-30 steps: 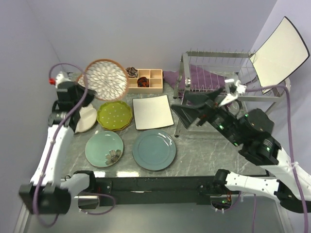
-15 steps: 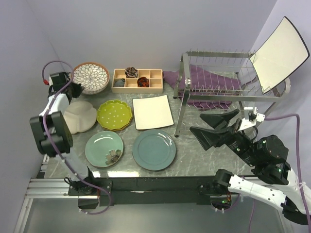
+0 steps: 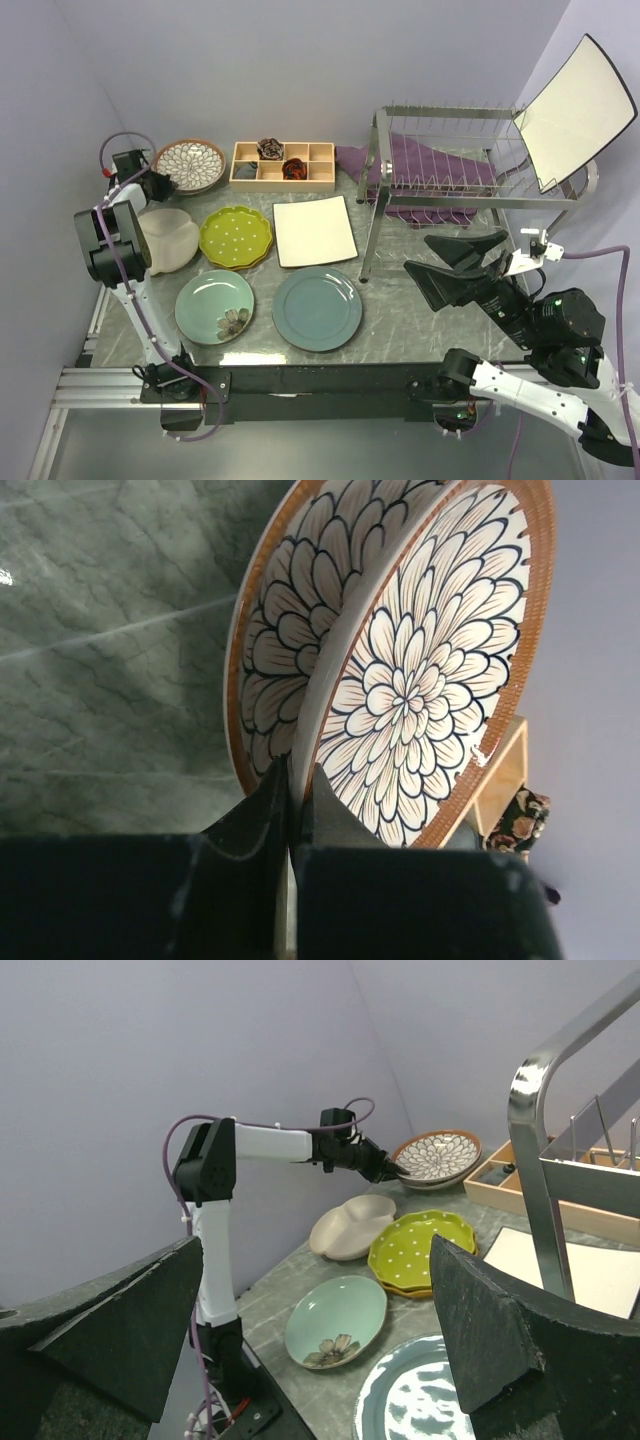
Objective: Unload the plates from the dish rack
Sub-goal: Place the plate at the center of the board, then unload the plate from the dish rack.
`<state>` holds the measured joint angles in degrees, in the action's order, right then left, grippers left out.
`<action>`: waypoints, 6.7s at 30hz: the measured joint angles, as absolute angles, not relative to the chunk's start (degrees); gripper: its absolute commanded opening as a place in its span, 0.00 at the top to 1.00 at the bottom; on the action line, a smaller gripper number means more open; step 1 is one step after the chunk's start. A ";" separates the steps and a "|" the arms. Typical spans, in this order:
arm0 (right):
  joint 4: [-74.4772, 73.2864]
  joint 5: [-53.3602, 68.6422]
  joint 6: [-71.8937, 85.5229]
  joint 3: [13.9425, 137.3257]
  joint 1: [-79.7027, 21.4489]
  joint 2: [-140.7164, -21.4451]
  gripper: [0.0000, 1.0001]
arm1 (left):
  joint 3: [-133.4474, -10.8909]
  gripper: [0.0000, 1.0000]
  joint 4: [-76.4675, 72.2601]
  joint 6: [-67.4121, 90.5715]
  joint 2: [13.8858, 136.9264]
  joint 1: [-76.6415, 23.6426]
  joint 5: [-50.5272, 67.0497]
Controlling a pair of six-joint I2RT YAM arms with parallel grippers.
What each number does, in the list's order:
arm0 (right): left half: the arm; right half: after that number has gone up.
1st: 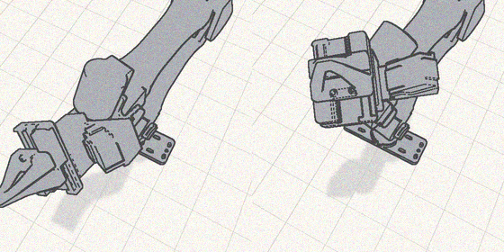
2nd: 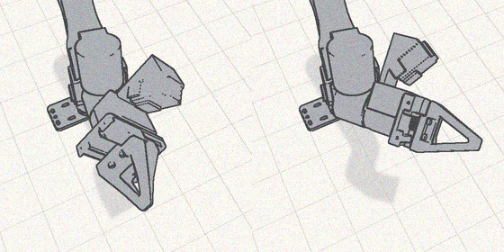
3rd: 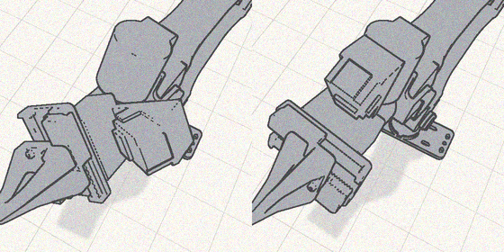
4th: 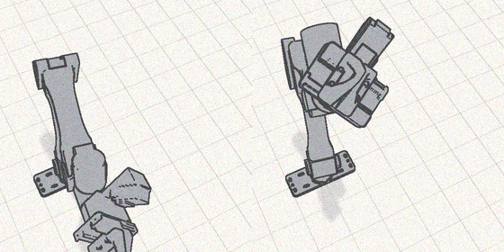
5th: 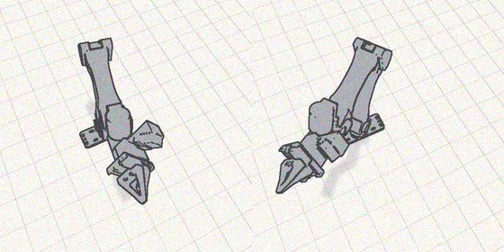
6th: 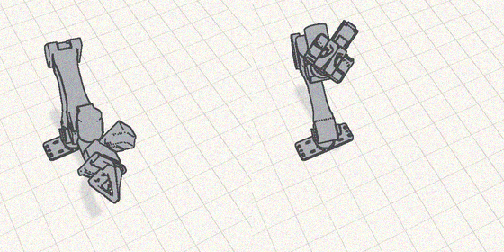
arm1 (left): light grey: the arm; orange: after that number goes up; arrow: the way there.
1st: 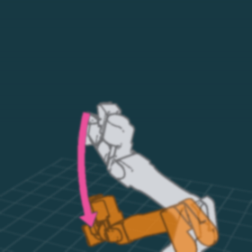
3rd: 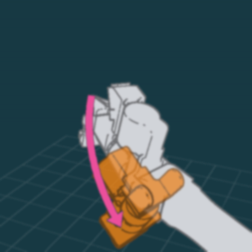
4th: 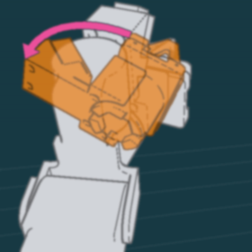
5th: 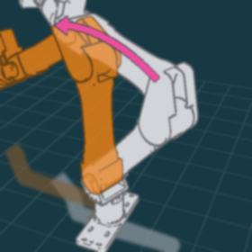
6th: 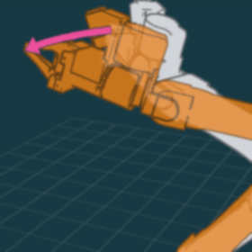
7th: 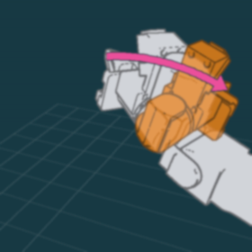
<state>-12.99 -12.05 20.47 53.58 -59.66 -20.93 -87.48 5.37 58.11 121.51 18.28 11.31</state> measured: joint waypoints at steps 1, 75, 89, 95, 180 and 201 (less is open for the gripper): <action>-13.06 -12.27 20.38 53.56 -59.66 -21.02 0.00 | -87.72 0.88 5.41 57.98 121.89 18.28 11.38; -10.98 -23.14 16.38 50.13 -59.66 -23.05 0.00 | -50.81 0.14 0.21 46.11 59.07 -15.33 11.38; -11.51 -39.00 11.29 56.99 -59.75 -37.74 0.00 | -45.41 0.01 -2.37 44.10 49.91 -32.69 12.25; -16.05 -45.41 8.23 68.84 -52.36 -44.25 0.00 | -41.23 0.00 -3.86 43.00 47.97 -39.35 9.58; -37.19 35.27 1.30 114.58 41.89 -85.54 0.65 | -31.16 0.01 -13.80 39.57 46.28 -43.00 4.34; -31.70 32.60 0.56 107.66 41.74 -79.29 1.00 | -31.14 0.01 -13.34 39.66 42.85 -43.07 2.35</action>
